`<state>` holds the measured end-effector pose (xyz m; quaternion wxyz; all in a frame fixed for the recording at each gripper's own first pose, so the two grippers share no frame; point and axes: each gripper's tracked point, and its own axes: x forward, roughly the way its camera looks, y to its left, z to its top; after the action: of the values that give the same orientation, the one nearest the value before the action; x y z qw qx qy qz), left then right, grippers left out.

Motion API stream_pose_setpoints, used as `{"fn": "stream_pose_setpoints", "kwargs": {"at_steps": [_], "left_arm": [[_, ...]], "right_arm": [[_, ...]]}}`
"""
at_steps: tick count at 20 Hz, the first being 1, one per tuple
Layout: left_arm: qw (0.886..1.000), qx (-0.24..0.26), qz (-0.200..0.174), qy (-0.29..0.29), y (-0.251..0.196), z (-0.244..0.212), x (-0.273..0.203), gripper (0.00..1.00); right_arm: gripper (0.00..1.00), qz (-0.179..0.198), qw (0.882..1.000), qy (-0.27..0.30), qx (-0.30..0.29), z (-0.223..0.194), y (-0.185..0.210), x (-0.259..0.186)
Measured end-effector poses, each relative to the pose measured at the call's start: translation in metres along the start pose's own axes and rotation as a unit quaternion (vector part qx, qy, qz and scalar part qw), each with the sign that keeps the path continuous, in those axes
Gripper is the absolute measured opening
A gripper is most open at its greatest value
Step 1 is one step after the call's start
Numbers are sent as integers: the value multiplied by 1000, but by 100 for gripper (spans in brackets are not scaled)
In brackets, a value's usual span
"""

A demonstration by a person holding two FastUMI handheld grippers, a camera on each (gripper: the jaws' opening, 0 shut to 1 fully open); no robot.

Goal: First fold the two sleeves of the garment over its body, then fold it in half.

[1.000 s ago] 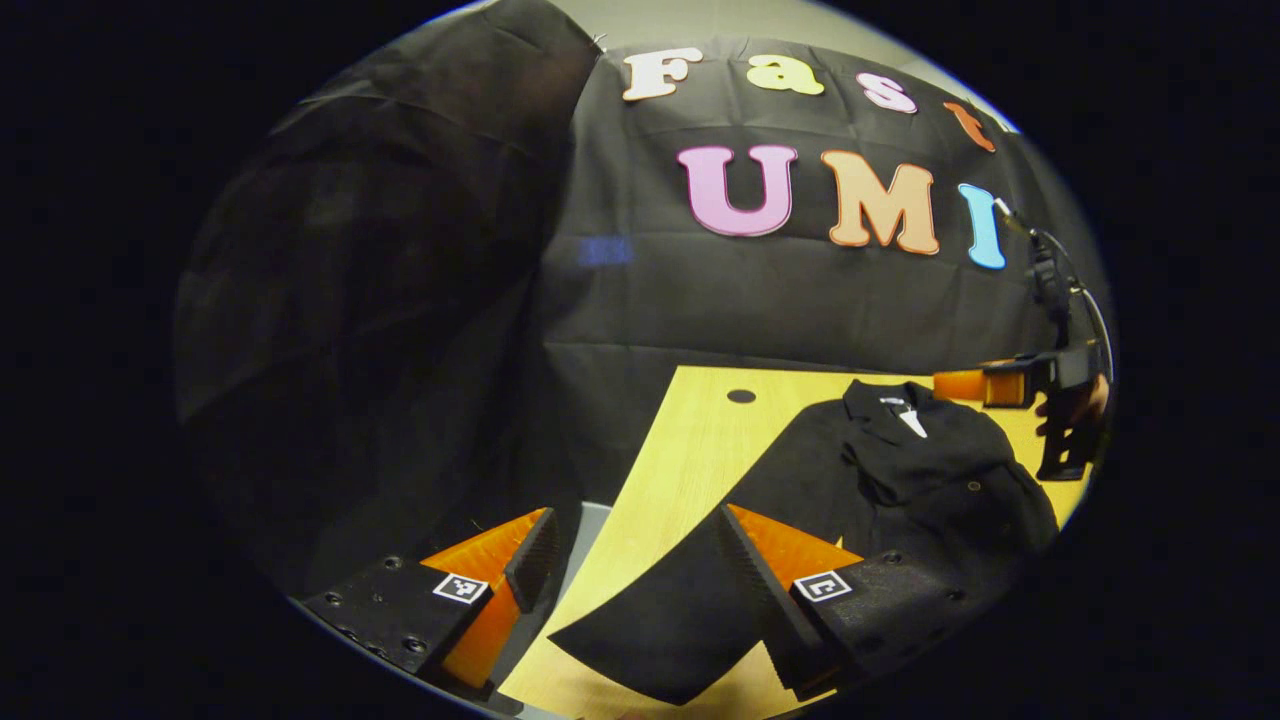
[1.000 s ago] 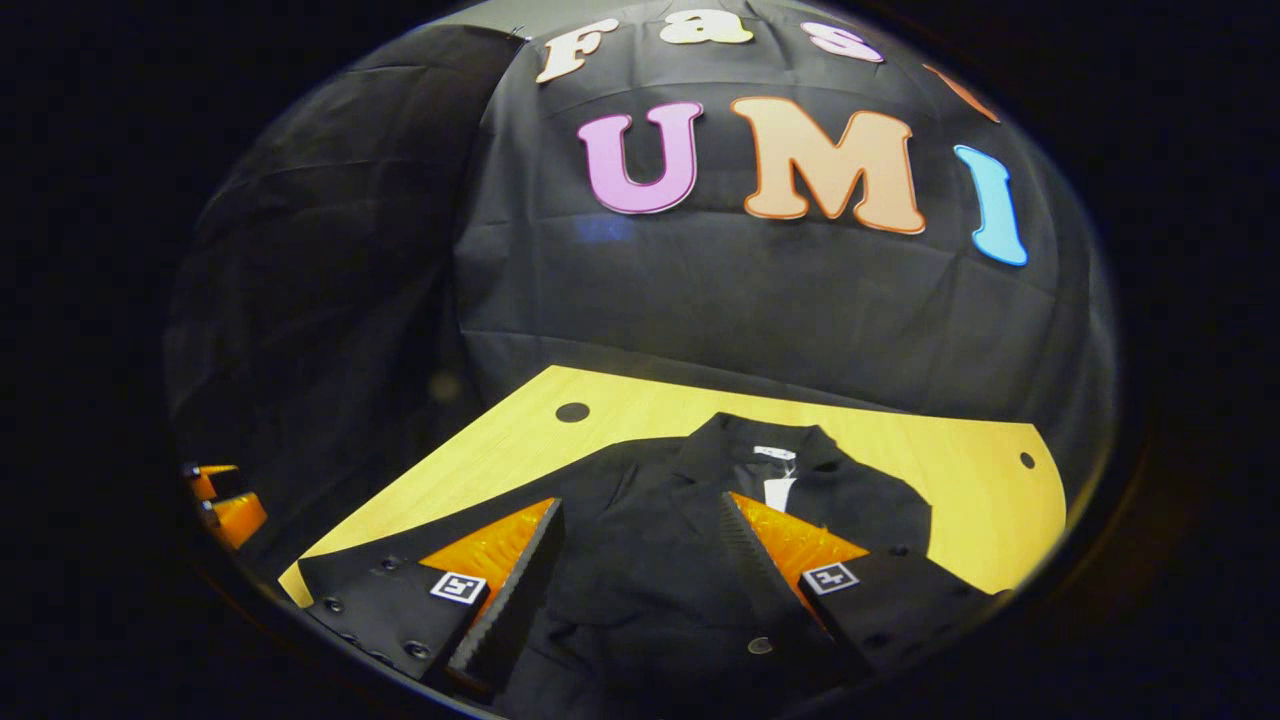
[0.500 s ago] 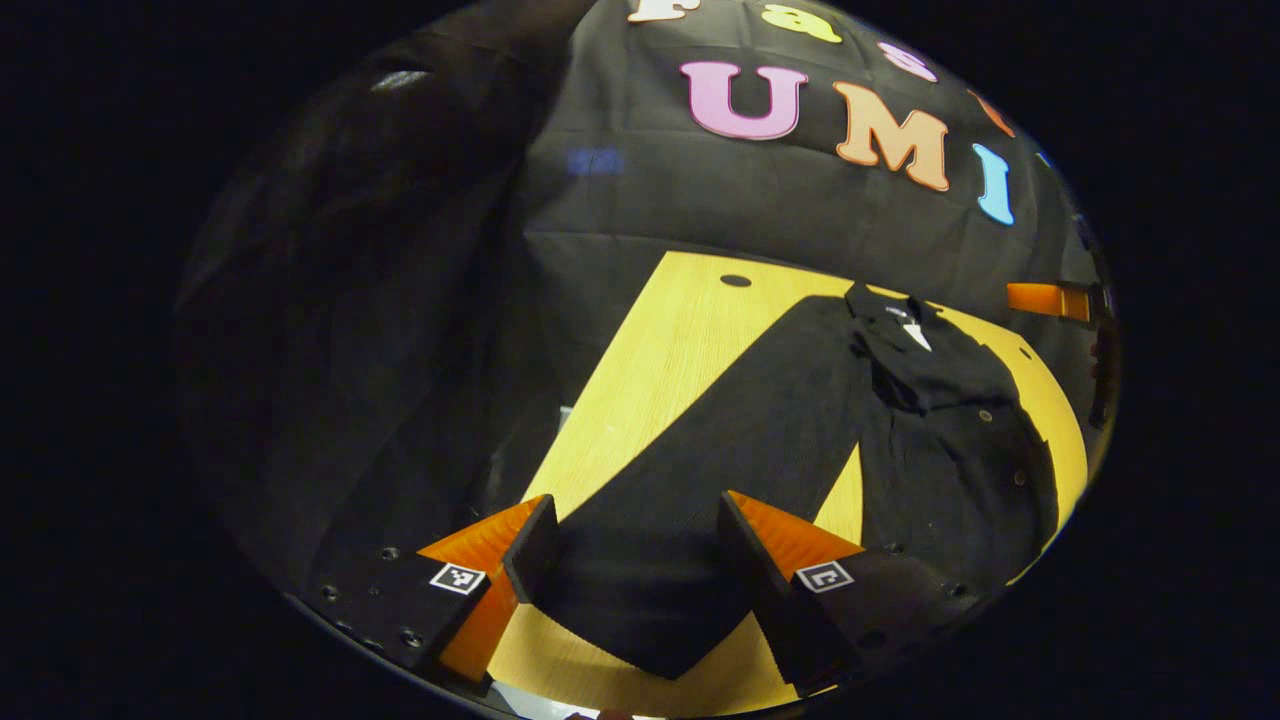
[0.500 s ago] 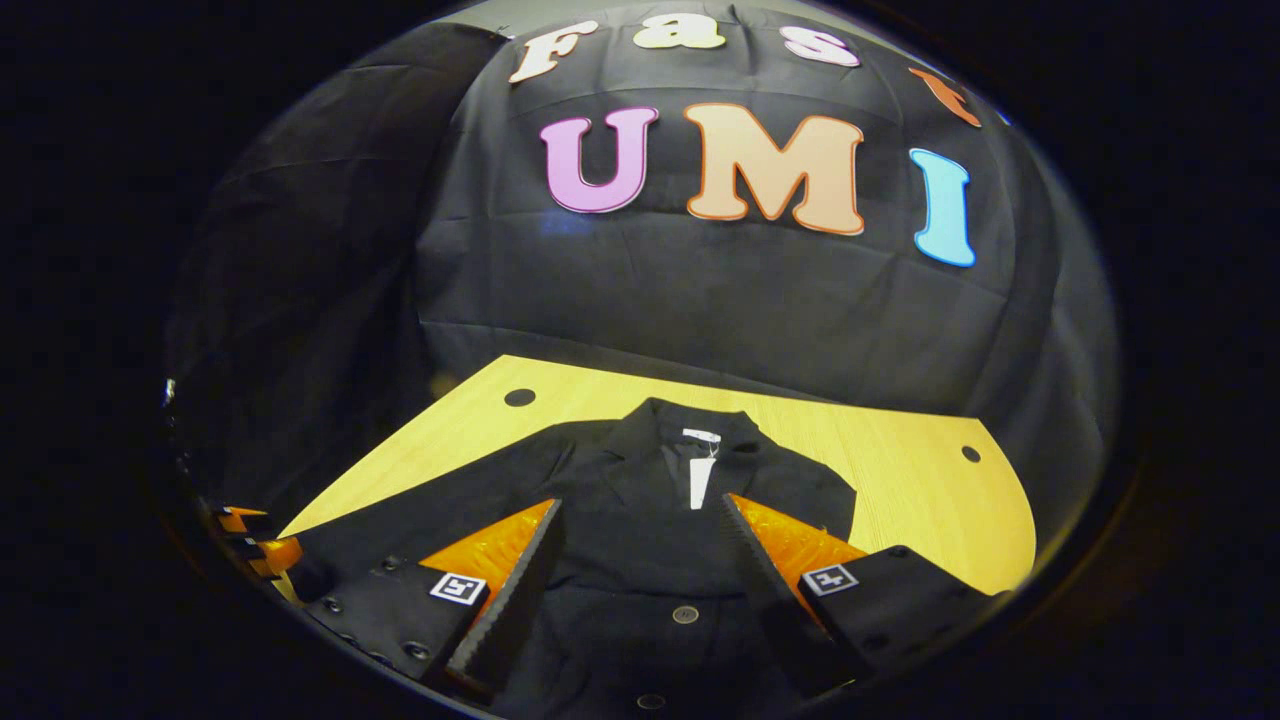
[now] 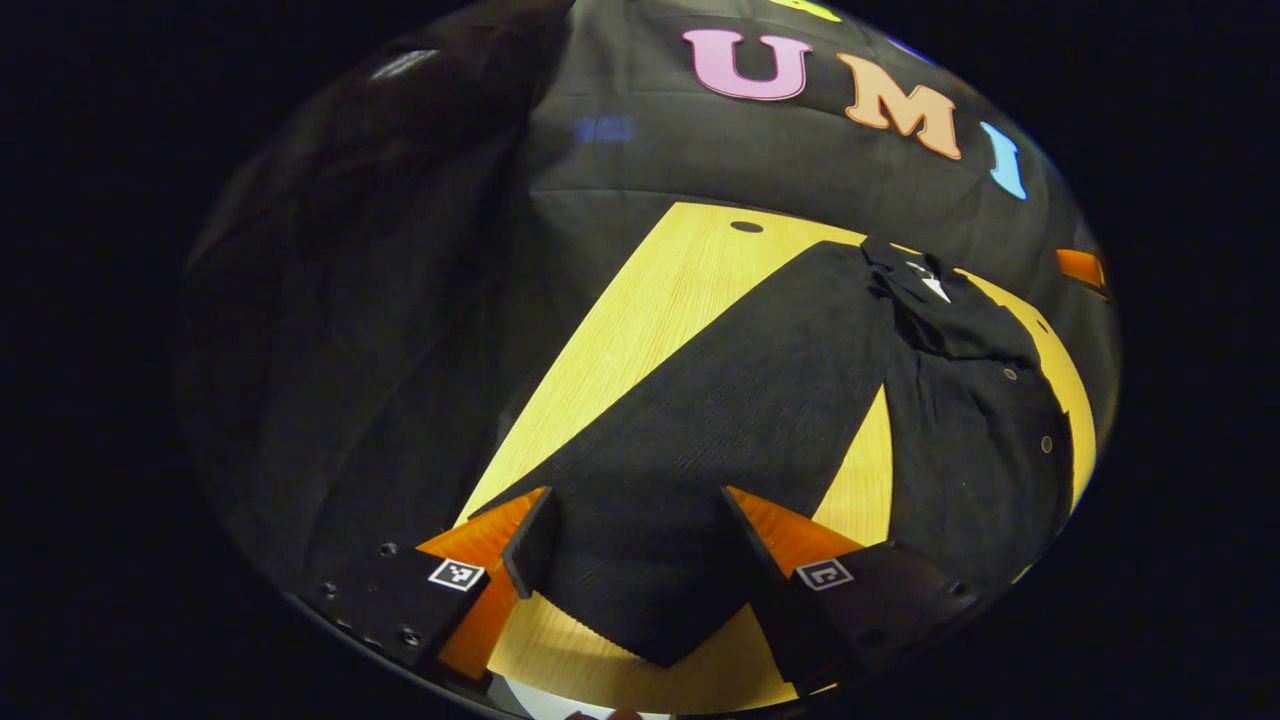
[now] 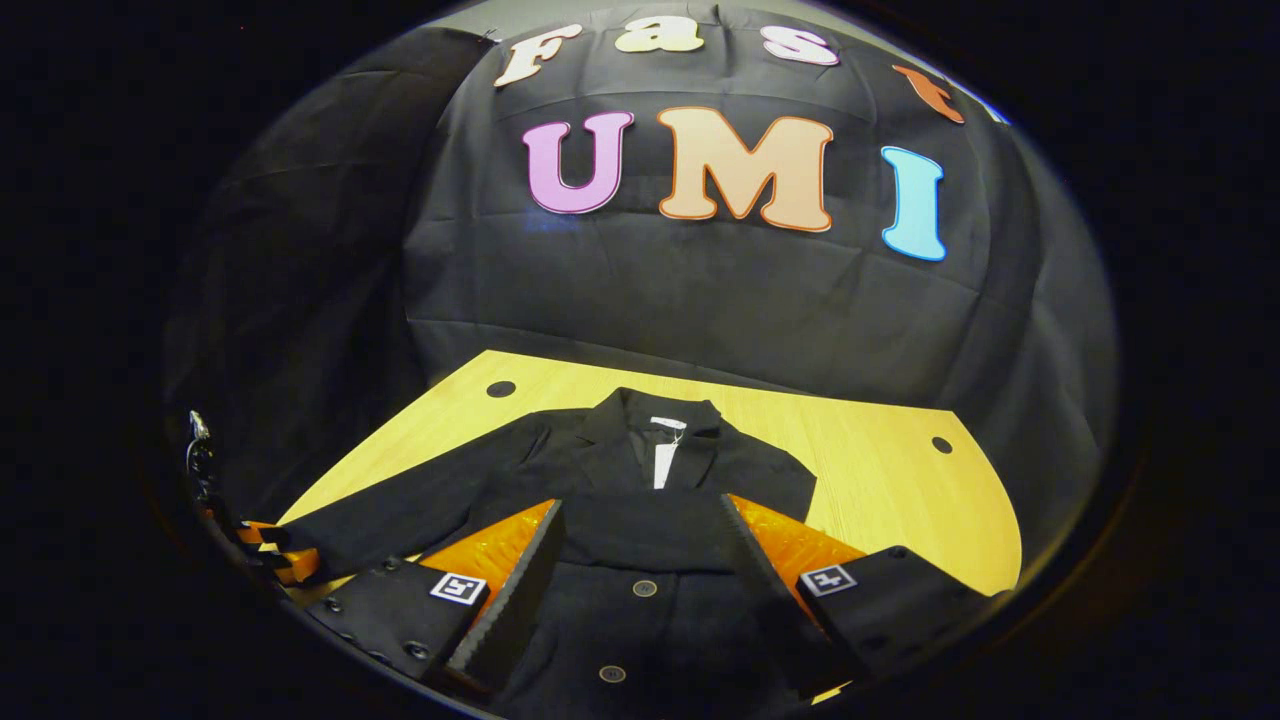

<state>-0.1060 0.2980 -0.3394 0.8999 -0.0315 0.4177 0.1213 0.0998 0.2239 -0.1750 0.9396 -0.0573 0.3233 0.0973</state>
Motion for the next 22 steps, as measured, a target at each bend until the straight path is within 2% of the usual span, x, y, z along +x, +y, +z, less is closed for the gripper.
{"fn": "stream_pose_setpoints", "kwargs": {"at_steps": [2,5,7,8,10,13,16,22], "left_arm": [[1000,-6,1,-8,0,-2,0,96],[1000,2,-6,-13,-13,0,0,72],[1000,8,-24,-15,-26,3,2,49],[999,7,-29,-15,-29,0,-1,34],[1000,16,-13,-20,-29,-1,1,3],[1000,12,-1,-18,-32,3,0,0],[999,-41,-18,-25,-47,18,-10,0],[993,-24,-22,-111,-80,112,-30,0]], "right_arm": [[98,0,1000,-3,-3,-5,-10,-6],[99,6,1000,-1,16,-18,-21,-14],[99,7,1000,-4,28,-25,-30,-21],[99,7,999,-5,31,-29,-33,-24],[99,9,999,-10,38,-34,-43,-32],[99,19,998,-30,56,-36,-52,-45],[99,21,996,-56,66,-33,-64,-61],[98,25,995,-81,58,-40,-87,-84]]}}
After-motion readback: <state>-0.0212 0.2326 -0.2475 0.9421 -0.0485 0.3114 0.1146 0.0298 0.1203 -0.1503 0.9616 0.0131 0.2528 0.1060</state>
